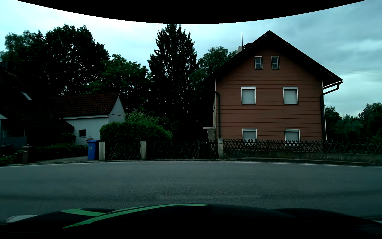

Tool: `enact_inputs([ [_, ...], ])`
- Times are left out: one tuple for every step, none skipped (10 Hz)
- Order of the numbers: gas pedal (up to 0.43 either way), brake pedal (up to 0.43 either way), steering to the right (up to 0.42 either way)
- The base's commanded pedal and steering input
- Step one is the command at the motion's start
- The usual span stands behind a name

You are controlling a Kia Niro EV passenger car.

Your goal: Follow the waypoints while adhering to traffic rules and regulations

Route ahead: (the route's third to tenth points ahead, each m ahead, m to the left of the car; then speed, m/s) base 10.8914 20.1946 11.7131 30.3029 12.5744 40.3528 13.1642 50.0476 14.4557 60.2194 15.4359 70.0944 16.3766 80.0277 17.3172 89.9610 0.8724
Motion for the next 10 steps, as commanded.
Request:
enact_inputs([
  [0.000, 0.000, -0.282],
  [0.000, 0.000, -0.257],
  [0.000, 0.000, -0.244],
  [0.000, 0.000, -0.235],
  [0.098, 0.000, -0.225],
  [0.118, 0.000, -0.215],
  [0.130, 0.000, -0.219],
  [0.138, 0.000, -0.224],
  [0.150, 0.000, -0.235],
  [0.150, 0.000, -0.252],
])
